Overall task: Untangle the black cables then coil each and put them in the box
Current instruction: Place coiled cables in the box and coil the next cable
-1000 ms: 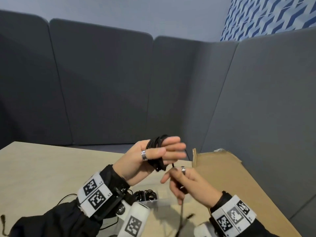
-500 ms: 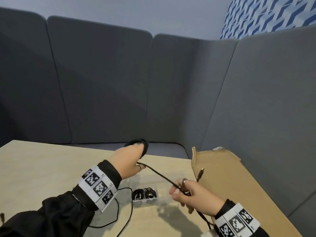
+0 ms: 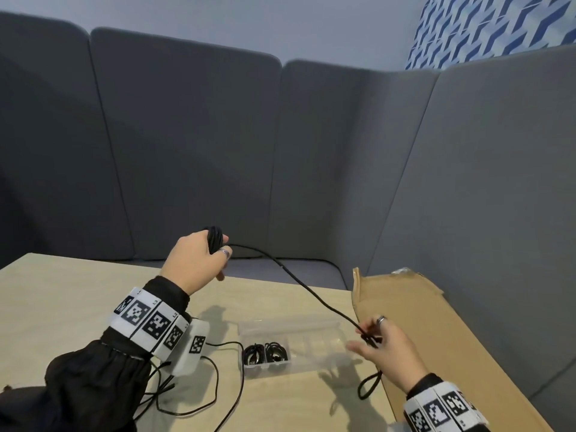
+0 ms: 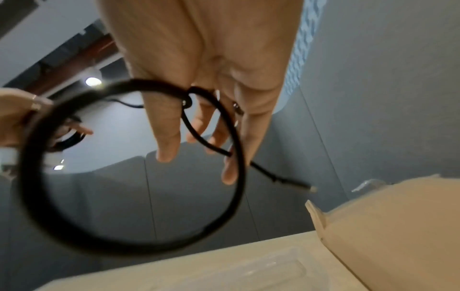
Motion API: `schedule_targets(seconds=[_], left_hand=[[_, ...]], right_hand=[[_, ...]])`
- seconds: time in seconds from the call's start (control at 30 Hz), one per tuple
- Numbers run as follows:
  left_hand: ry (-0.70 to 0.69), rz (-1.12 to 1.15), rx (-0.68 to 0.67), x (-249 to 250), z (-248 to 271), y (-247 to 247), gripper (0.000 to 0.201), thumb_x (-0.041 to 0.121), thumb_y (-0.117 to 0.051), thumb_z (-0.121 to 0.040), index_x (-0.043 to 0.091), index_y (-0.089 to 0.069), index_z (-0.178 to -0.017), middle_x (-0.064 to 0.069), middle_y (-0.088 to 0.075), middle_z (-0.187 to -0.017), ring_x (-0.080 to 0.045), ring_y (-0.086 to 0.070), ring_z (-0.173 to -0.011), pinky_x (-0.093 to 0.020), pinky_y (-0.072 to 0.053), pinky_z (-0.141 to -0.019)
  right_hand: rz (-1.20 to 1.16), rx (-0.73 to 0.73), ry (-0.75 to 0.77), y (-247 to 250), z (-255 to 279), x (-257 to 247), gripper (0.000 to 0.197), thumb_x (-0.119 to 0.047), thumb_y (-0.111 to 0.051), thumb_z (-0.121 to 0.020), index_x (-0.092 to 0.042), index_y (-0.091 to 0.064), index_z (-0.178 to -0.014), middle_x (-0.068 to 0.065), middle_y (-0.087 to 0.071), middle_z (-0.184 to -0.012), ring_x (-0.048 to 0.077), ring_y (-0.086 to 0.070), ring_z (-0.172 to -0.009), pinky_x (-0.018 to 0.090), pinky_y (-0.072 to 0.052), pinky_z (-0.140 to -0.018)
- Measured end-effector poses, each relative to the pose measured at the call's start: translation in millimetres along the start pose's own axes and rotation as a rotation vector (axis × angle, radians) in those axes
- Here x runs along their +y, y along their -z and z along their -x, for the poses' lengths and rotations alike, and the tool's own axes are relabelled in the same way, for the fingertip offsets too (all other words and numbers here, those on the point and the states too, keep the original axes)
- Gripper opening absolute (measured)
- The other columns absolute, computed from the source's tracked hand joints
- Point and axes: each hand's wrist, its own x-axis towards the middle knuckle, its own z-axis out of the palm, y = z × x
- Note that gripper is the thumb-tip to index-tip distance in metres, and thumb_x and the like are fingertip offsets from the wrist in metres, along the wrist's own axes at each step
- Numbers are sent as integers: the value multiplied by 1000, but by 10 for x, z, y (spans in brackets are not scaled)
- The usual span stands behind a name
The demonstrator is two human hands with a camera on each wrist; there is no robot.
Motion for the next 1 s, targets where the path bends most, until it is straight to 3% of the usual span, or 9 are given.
schedule_targets(seconds=[0.13, 0.33, 0.47, 0.57, 0.63, 0.73, 0.83, 0.9, 1.0], left_hand=[[39, -18, 46, -41, -62, 41, 16, 20, -53, -87, 16, -62, -101, -4, -69, -58, -16, -62, -85, -30, -46, -79], [120, 0, 103, -90, -183, 121, 11, 19, -54, -87, 14, -63, -87, -11, -70, -65, -24, -63, -78, -34, -50, -78], [164, -31, 142, -162, -206, 178, 22, 19, -52, -88, 11, -61, -69, -12, -68, -63, -25, -58, -74, -31, -44, -71], [242, 25, 173, -263, -214, 273, 34, 22, -50, -88, 4, -62, -62, -14, -67, -57, -30, -62, -73, -37, -48, -76], [269, 86, 151, -287, -202, 298, 34, 22, -50, -87, 1, -63, -63, -13, -66, -52, -30, -65, -71, -40, -51, -80], [265, 205, 90, -259, -187, 277, 24, 17, -53, -86, -3, -64, -77, -9, -63, -50, -29, -63, -55, -37, -53, -74], [244, 305, 9, -166, -125, 275, 19, 11, -50, -88, -2, -64, -92, -9, -59, -58, -27, -56, -47, -25, -47, -53], [216, 352, -64, -66, -57, 250, 20, 7, -47, -90, -2, -64, -95, -10, -57, -59, -25, -54, -45, -22, -42, -46], [173, 390, -207, 103, 51, 121, 19, 8, -50, -91, -5, -63, -96, -10, -60, -57, -22, -53, -43, -26, -38, -50]], right_hand=[[-381, 34, -73, 64, 6, -79, 18, -7, -78, -71, -5, -60, -70, 10, -58, -72, 17, -56, -71, 31, -57, -59], [-516, -110, -112, -79, 30, -72, 4, 1, -64, -83, 3, -61, -85, 15, -56, -60, 24, -60, -54, 31, -53, -53], [-478, 184, -96, -81, 11, -57, 17, -10, -50, -94, -7, -57, -79, 9, -61, -61, 22, -61, -59, 39, -54, -59], [-616, 364, -235, 27, -7, 25, 22, -17, -35, -101, -8, -46, -83, 15, -48, -60, 26, -51, -47, 37, -50, -48], [-566, 262, -372, 69, -14, 134, 23, -18, -35, -101, -5, -43, -84, 11, -40, -54, 19, -39, -36, 26, -40, -36], [-166, -51, -436, 55, -7, 341, 24, -18, -37, -100, -3, -48, -84, 4, -38, -48, 13, -33, -30, 20, -28, -33], [306, -255, -402, 101, 21, 490, 26, -29, -41, -98, -18, -51, -77, -2, -52, -65, 2, -47, -46, 14, -36, -47], [482, -204, -349, 130, 40, 439, 36, -60, -32, -89, -31, -49, -79, -1, -62, -90, 11, -59, -79, 22, -44, -74], [143, 41, -98, 140, 28, 150, 75, -76, -15, -71, -29, -58, -110, -3, -61, -115, 11, -54, -108, 23, -39, -93]])
